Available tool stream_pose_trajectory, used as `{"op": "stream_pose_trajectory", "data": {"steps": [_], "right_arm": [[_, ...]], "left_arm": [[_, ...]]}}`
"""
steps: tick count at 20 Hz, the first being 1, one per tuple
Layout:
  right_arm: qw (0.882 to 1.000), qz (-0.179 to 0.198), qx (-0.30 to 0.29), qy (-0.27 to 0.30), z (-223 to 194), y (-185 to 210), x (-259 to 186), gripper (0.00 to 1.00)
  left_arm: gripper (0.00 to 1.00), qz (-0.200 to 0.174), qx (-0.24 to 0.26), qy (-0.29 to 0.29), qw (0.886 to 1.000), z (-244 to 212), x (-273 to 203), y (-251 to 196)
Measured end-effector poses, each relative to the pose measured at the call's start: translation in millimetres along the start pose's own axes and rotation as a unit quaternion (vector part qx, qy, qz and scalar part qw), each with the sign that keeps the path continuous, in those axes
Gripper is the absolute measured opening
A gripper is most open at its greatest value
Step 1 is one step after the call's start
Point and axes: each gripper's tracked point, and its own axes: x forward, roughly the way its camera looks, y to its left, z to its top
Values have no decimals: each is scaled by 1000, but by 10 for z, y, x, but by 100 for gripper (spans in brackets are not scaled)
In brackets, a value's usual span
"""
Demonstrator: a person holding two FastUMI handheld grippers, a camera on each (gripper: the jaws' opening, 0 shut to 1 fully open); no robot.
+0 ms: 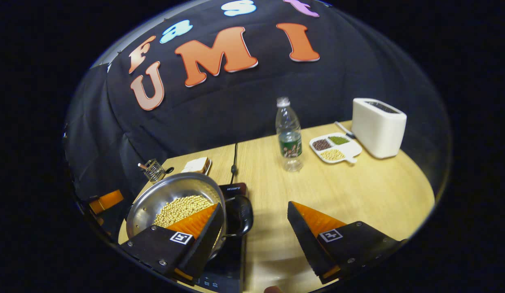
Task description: First push the handle of the pot to place it horizontally, then grasp the pot with both hands and set it on the induction cooktop.
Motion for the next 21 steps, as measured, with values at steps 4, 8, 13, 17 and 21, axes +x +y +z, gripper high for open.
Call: {"op": "stream_pose_trajectory", "data": {"steps": [4, 8, 13, 17, 21], "right_arm": [[996, -15, -2, -83, 615, -353, -622, 96], [983, -54, -45, -168, 1188, -693, -1253, 95], [966, -65, -103, -230, 1534, -678, -2004, 96], [960, -35, -96, -260, 1706, -494, -2414, 95], [957, -22, -90, -273, 1817, -470, -2576, 95]], "left_arm": [[97, -17, -1, -94, 995, 677, -602, -286], [98, -11, 10, -183, 983, 1217, -1056, -514], [99, -77, -2, -227, 971, 1605, -1571, -1011], [98, -123, 1, -235, 964, 1781, -1922, -1336], [99, -122, 8, -256, 959, 1980, -2207, -1353]]}}
